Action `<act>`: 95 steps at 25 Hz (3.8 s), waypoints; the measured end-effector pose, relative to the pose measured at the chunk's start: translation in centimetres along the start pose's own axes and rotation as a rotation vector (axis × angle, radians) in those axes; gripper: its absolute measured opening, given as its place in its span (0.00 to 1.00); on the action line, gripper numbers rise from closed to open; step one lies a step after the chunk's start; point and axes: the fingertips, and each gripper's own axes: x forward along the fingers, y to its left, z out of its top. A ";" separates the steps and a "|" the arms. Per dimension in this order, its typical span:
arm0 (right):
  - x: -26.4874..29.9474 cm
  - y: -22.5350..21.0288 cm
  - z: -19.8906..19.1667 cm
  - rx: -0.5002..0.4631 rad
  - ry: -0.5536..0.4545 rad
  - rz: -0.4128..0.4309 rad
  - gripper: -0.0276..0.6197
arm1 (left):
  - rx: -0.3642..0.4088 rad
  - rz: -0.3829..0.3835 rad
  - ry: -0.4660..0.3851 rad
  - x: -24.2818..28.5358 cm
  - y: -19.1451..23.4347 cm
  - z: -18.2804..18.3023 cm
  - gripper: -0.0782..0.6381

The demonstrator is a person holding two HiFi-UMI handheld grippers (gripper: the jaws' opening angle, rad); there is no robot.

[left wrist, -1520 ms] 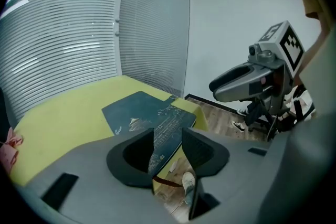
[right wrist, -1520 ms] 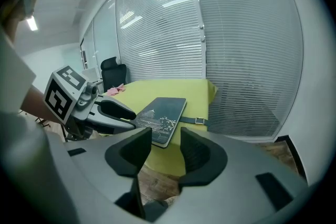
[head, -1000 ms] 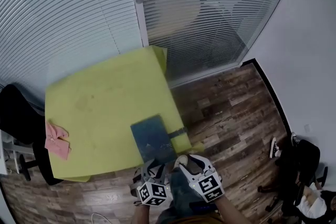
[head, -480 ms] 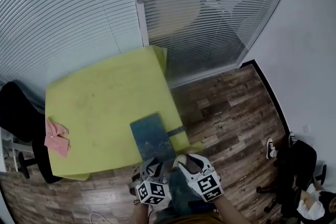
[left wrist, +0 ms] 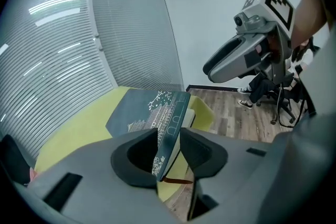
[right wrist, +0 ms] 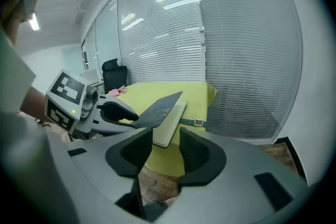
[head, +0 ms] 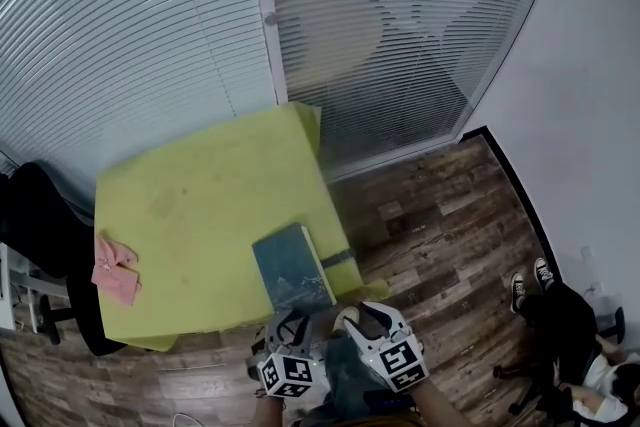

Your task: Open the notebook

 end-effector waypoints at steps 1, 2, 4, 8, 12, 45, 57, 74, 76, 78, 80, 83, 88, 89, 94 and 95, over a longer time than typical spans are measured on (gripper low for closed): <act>-0.2 0.0 0.1 -0.001 -0.004 -0.002 0.31 | -0.003 0.006 -0.004 -0.2 0.1 0.1 0.31; -0.3 0.1 0.2 -0.001 -0.007 -0.004 0.31 | -0.006 0.011 -0.008 -0.4 0.2 0.2 0.31; -0.6 0.1 0.3 -0.001 -0.013 -0.005 0.31 | -0.013 0.019 -0.014 -0.7 0.3 0.3 0.31; -0.5 0.3 0.5 0.003 -0.023 -0.018 0.31 | -0.016 0.023 -0.030 -0.9 0.9 0.4 0.30; 0.3 1.5 0.9 0.004 -0.021 -0.017 0.31 | -0.052 0.034 -0.036 -1.7 1.9 -0.4 0.28; -1.6 3.2 2.6 -0.033 -0.076 0.056 0.30 | -0.354 0.153 -0.144 -6.5 3.8 -0.7 0.22; -1.1 3.4 2.7 -0.033 -0.076 0.064 0.29 | -0.433 0.151 -0.169 -6.9 4.2 -1.6 0.18; -0.7 3.1 1.9 0.004 -0.052 0.071 0.28 | -0.890 0.169 -0.227 -7.7 6.2 -7.1 0.17; -0.5 3.0 1.9 0.009 -0.051 0.072 0.28 | -0.971 0.172 -0.232 -7.5 6.3 -8.1 0.17; -0.3 2.9 1.9 0.012 -0.050 0.071 0.28 | -1.047 0.170 -0.238 -7.1 6.4 -9.1 0.18; -0.1 2.7 1.9 0.012 -0.049 0.068 0.28 | -1.109 0.168 -0.244 -6.6 6.4 -9.9 0.18; 0.3 2.5 2.0 0.016 -0.053 0.065 0.28 | -1.201 0.162 -0.238 -5.6 6.6 -11.4 0.20; -0.8 2.9 2.1 0.031 -0.071 0.056 0.28 | -1.375 0.165 -0.203 -5.3 5.5 -13.8 0.31; -0.9 3.0 2.5 0.035 -0.083 0.054 0.28 | -1.365 0.181 -0.192 -5.6 5.7 -14.0 0.37; -2.1 2.8 3.6 0.053 -0.136 0.034 0.28 | -1.167 0.247 -0.149 -8.0 5.4 -13.1 0.44; -2.6 2.8 3.7 0.057 -0.147 0.026 0.28 | -1.118 0.246 -0.154 -8.6 5.1 -12.3 0.44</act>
